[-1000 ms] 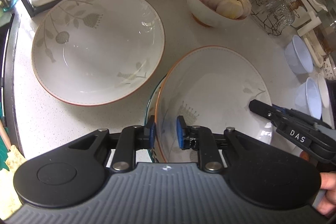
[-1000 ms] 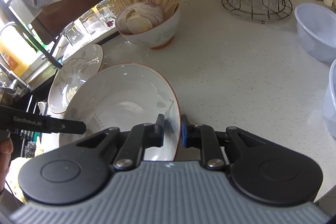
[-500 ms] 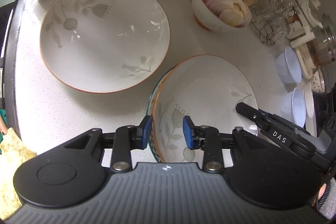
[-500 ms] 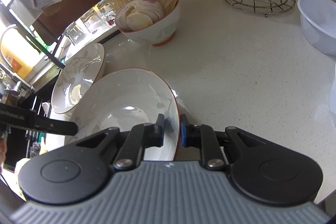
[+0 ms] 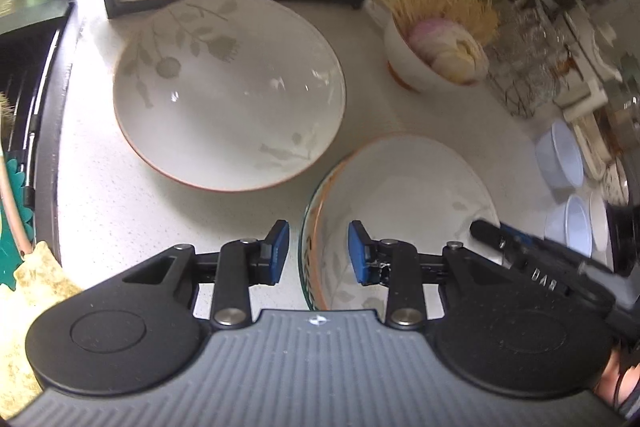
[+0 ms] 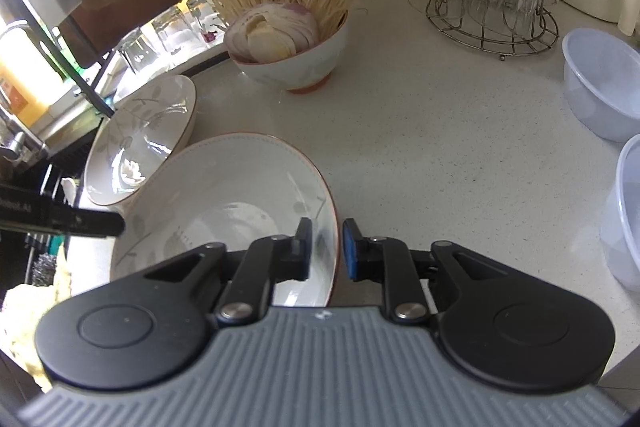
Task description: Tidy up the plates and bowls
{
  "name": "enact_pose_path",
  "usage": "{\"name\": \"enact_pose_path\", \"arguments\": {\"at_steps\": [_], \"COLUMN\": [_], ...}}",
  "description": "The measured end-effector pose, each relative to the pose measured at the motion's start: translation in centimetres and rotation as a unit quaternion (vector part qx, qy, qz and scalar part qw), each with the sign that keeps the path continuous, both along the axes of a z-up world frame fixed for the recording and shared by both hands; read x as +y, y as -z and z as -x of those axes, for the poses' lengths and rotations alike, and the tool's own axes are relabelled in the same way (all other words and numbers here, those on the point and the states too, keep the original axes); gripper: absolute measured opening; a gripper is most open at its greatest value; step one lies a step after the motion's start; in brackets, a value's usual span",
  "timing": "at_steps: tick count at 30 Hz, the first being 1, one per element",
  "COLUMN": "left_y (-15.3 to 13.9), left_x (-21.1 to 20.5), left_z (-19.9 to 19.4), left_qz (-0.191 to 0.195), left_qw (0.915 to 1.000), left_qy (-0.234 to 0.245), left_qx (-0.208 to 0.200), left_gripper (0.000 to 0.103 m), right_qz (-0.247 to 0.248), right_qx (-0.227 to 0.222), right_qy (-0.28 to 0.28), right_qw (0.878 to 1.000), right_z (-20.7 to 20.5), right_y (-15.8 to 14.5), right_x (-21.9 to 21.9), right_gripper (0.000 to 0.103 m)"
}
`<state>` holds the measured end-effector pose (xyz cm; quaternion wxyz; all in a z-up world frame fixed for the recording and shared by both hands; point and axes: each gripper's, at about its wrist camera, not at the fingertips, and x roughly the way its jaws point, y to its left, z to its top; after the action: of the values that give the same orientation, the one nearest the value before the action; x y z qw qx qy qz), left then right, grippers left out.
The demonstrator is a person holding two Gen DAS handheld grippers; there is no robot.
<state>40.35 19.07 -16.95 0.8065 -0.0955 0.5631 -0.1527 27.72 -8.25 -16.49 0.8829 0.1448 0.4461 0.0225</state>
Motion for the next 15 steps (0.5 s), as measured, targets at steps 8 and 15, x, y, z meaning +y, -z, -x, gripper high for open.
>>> {"name": "enact_pose_path", "arguments": {"at_steps": [8,15], "left_y": [-2.8,-5.6], "left_x": [0.0,-0.1], "left_z": [1.5,3.4], "left_qz": [-0.037,-0.063], "left_qw": [0.9978,0.994], "left_qy": [0.006,0.001], "left_qx": [-0.055,-0.089], "left_gripper": [0.037,0.037], "right_qz": [0.011,0.002], "right_qx": [-0.026,-0.071], "right_qy": [0.01,0.008], "right_qw": [1.0,0.997], "right_z": [1.1,2.8], "right_y": [-2.0,-5.6], "right_x": [0.0,-0.1], "right_gripper": [0.034,0.034]}}
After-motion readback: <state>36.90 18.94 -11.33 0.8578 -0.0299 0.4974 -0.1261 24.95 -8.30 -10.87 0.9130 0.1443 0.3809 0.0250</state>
